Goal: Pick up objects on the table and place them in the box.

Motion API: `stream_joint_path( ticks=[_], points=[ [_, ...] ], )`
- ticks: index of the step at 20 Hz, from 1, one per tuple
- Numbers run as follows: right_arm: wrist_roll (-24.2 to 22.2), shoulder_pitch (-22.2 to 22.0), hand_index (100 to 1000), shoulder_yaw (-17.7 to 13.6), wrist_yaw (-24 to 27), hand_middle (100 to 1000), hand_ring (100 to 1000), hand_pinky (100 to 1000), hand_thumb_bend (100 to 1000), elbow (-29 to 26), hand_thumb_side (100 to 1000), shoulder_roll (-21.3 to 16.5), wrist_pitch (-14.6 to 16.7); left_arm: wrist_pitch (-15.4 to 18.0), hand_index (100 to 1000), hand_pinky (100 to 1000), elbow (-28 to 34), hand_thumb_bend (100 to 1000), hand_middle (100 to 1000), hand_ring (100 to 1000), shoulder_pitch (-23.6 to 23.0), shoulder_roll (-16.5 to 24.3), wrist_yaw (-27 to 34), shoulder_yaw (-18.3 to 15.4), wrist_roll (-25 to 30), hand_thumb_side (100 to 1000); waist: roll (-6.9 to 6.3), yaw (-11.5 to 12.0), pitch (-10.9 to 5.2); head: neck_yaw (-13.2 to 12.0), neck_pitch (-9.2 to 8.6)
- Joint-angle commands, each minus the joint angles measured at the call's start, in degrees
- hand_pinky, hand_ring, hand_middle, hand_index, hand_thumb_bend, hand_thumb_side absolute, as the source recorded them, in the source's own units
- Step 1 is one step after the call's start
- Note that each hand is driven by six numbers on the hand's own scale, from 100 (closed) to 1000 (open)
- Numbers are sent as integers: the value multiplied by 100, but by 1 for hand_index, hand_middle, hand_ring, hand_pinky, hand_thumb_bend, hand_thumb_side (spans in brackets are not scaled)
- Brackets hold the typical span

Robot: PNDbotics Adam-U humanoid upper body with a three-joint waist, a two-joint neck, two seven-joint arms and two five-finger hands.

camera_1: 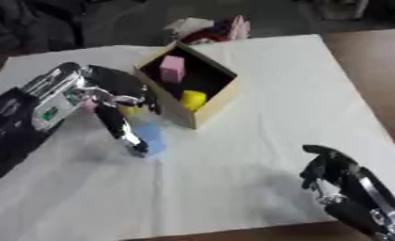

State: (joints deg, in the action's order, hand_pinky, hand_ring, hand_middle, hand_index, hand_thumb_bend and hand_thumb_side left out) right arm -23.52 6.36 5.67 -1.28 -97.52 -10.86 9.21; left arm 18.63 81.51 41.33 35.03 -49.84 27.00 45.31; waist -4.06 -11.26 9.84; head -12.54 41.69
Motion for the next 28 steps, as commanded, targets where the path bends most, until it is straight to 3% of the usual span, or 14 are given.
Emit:
stream_joint_path(
  ticks=[1,6,7,8,13,17,23,28],
  points=[
    [13,50,838,-28,-8,490,468,683,100,-112,368,-54,6,495,866,679,-2,571,702,646,25,21,-144,-23,402,780,38,13,-68,8,-73],
    [14,55,838,-24,-7,489,468,683,100,-111,368,-48,4,408,844,637,-108,538,660,593,-47,-81,-296,31,110,659,49,13,-62,8,-81],
    [15,55,838,-24,-7,489,467,683,100,-112,368,-47,4,409,826,602,-130,517,634,549,-59,-90,-309,44,80,498,50,12,-61,8,-80],
    [16,55,838,-25,-8,489,467,683,100,-111,368,-47,3,415,819,589,-143,502,624,534,-67,-92,-306,51,63,475,49,12,-60,9,-80],
    [22,49,838,-27,-14,489,467,683,100,-109,367,-51,1,399,742,500,-8,300,523,446,-63,7,-97,-27,-22,403,44,23,-63,19,-79],
    [30,43,838,-34,-22,489,467,683,100,-106,367,-57,2,253,707,477,339,226,483,417,-14,193,194,-172,-176,373,38,32,-70,31,-86],
    [38,28,838,-40,-25,489,467,683,100,-103,368,-71,3,-84,711,488,816,261,488,420,283,492,473,-506,-354,368,25,44,-88,45,-85],
    [0,19,838,3,-16,489,467,684,100,-97,368,-69,5,-454,738,539,213,311,516,460,831,225,-31,-741,-1045,359,33,19,-111,-2,-103]
  ],
)
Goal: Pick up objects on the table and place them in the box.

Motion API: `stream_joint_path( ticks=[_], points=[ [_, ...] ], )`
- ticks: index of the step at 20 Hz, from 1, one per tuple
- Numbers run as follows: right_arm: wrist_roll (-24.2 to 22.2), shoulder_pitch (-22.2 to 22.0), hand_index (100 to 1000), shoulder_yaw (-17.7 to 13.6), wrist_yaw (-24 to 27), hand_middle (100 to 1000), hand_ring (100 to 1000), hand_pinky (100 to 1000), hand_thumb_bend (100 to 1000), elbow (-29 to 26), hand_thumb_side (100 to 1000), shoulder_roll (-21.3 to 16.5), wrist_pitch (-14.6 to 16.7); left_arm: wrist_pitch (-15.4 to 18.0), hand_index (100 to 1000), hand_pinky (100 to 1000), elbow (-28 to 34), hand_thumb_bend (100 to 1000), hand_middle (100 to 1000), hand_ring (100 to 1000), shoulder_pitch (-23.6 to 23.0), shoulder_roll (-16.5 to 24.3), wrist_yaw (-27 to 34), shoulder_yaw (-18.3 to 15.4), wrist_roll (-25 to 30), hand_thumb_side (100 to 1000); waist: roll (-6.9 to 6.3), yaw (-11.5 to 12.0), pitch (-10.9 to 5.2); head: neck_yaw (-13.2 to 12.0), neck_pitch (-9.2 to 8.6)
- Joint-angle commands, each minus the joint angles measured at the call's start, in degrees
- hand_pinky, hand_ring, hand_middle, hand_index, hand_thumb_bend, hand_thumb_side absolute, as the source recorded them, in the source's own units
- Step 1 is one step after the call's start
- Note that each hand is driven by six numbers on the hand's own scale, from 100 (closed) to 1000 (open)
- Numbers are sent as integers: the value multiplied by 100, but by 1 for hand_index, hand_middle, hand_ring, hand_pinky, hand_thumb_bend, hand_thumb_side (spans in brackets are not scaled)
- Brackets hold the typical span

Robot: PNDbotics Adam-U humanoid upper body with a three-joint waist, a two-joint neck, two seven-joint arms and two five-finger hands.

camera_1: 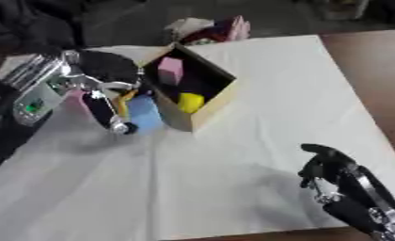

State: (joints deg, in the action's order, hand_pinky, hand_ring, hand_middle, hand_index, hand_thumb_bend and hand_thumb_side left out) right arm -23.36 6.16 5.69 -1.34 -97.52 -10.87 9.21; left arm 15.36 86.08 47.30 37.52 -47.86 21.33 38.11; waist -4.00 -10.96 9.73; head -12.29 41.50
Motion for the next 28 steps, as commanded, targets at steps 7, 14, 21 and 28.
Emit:
stream_joint_path(
  ticks=[7,14,21,28],
  points=[
    [-69,56,838,58,23,489,467,684,100,-92,378,-34,-9,-200,776,605,-1584,283,581,513,630,-696,-1055,-364,-1900,315,54,-103,-78,-124,-72],
    [-92,80,838,77,42,489,467,684,100,-97,377,-9,-18,-84,832,688,-2241,285,685,624,671,-1049,-1424,-313,-2212,346,69,-151,-58,-156,-69],
    [-92,83,839,73,42,489,467,684,100,-96,377,-6,-18,-73,905,788,-2360,482,848,786,634,-1098,-1598,-325,-1942,393,74,-146,-56,-138,-77],
    [-69,77,839,43,27,488,466,684,100,-96,374,-12,-16,-28,894,783,-2050,404,821,758,574,-895,-1120,-287,-1842,350,68,-109,-60,-79,-87]
  ],
)
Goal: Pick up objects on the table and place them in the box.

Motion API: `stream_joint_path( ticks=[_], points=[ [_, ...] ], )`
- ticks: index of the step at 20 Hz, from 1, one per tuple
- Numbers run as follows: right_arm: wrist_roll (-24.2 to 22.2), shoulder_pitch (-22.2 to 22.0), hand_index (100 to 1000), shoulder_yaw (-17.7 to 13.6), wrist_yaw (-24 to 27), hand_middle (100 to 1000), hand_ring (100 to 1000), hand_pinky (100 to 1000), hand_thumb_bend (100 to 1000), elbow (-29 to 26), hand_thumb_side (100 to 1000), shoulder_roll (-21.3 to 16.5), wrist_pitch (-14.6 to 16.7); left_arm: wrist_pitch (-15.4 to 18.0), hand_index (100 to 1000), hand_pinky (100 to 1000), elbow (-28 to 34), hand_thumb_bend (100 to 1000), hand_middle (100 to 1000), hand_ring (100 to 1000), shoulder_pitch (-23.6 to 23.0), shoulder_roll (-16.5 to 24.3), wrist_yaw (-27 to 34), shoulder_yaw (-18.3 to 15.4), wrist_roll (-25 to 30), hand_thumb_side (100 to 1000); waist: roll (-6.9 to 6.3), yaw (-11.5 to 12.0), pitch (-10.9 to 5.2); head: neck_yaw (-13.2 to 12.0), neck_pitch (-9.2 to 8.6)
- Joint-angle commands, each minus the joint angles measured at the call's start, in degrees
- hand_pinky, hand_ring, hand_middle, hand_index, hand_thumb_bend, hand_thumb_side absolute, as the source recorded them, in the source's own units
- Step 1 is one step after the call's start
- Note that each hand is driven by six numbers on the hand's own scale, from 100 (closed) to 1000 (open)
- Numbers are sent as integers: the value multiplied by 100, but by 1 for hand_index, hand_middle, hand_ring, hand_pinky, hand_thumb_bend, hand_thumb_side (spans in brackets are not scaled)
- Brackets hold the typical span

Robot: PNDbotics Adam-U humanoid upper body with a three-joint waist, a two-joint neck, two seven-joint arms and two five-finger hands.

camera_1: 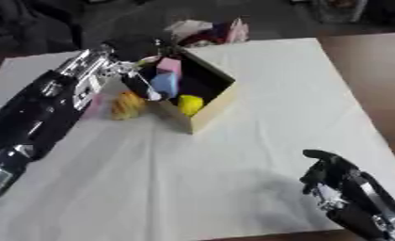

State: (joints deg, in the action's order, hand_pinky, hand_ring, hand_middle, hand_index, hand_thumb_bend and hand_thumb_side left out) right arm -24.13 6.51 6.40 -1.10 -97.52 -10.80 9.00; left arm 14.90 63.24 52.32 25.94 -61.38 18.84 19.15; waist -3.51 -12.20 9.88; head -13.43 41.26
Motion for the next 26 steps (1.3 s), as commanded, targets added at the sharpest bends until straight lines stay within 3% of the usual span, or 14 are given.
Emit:
stream_joint_path(
  ticks=[1,4,7,10,13,19,26],
  points=[
    [16,38,839,-36,-1,488,466,684,100,-95,374,-23,4,38,887,782,365,392,813,754,55,355,406,-30,97,348,14,28,-75,55,-64],
    [39,27,839,-59,-16,488,466,685,100,-95,373,-40,4,137,864,783,803,332,766,732,-19,708,1041,-20,496,344,-3,67,-78,95,-61],
    [55,17,839,-75,-27,488,466,685,100,-96,373,-59,5,195,864,790,1191,360,773,740,-144,1115,1471,-104,1131,373,-21,103,-82,132,-60],
    [64,11,839,-83,-35,488,466,685,100,-97,373,-75,7,137,881,810,1317,465,817,775,-314,1446,1435,-270,1556,435,-36,125,-86,154,-64],
    [68,8,839,-89,-38,488,466,685,100,-97,373,-82,9,45,903,823,982,526,857,803,-459,1607,1050,-476,1702,469,-42,130,-86,177,-81],
    [73,-8,839,-92,-42,488,465,685,100,-92,377,-94,12,296,915,848,177,615,881,833,-545,1660,336,-775,1269,525,-31,128,-72,208,-85],
    [76,-9,839,-97,-42,488,465,686,100,-89,377,-89,19,485,910,858,-291,613,875,842,-579,1646,-343,-938,880,548,-18,116,-58,226,-101]
  ],
)
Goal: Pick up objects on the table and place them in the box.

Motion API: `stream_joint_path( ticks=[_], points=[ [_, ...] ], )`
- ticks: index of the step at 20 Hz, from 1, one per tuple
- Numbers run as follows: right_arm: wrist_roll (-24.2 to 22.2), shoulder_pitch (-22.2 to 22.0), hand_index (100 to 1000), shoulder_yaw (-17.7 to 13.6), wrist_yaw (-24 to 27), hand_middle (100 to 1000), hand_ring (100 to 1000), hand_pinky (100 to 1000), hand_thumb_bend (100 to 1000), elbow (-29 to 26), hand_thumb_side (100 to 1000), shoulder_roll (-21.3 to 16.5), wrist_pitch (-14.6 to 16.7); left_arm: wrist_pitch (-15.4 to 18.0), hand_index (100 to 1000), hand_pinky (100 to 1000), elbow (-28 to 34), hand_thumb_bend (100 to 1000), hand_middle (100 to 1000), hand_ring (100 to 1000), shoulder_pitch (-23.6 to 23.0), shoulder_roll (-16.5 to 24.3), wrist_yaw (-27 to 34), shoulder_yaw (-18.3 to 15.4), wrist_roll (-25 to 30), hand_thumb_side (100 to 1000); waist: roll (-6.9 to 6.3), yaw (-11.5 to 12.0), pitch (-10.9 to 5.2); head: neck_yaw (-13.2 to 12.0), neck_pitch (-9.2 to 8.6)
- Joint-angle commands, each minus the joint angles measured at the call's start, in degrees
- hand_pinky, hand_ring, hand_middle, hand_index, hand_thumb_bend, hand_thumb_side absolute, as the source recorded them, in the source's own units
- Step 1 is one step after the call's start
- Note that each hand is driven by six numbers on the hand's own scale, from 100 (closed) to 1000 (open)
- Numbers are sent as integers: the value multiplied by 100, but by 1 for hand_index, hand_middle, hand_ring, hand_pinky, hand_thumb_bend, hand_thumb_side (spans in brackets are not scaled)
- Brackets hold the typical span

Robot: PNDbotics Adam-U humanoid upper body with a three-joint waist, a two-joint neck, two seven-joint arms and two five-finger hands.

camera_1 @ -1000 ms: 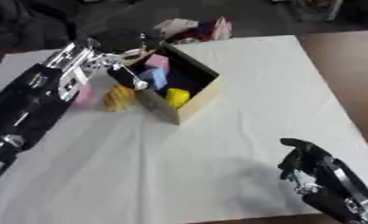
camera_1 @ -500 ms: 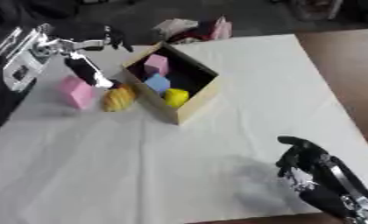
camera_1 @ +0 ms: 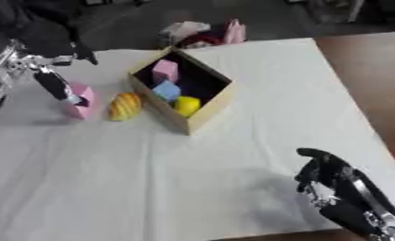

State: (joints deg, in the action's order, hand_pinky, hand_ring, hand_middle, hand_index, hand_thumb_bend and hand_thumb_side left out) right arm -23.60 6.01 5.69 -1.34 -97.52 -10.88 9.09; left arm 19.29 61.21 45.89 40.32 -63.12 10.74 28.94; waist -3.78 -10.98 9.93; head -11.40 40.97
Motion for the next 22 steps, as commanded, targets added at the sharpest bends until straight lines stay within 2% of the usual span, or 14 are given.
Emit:
stream_joint_path(
  ticks=[1,7,17,22],
  points=[
    [21,42,839,-27,-18,488,465,686,100,-89,377,-80,11,75,907,858,-151,607,871,840,55,210,-216,-150,-106,546,10,-7,-61,30,-75],
    [26,49,840,-35,-20,488,465,686,100,-90,379,-80,13,120,897,853,-455,563,860,831,-17,215,-338,-295,-198,524,18,-22,-36,54,-86],
    [24,66,840,-30,-15,487,465,687,100,-85,384,-73,13,-59,904,843,-628,488,864,824,-106,143,-239,-357,-573,474,62,-47,26,65,-99],
    [22,77,840,-31,-12,487,465,687,100,-84,385,-65,13,-54,885,829,-743,470,836,798,-135,82,-212,-325,-436,469,69,-64,43,70,-99]
  ],
)
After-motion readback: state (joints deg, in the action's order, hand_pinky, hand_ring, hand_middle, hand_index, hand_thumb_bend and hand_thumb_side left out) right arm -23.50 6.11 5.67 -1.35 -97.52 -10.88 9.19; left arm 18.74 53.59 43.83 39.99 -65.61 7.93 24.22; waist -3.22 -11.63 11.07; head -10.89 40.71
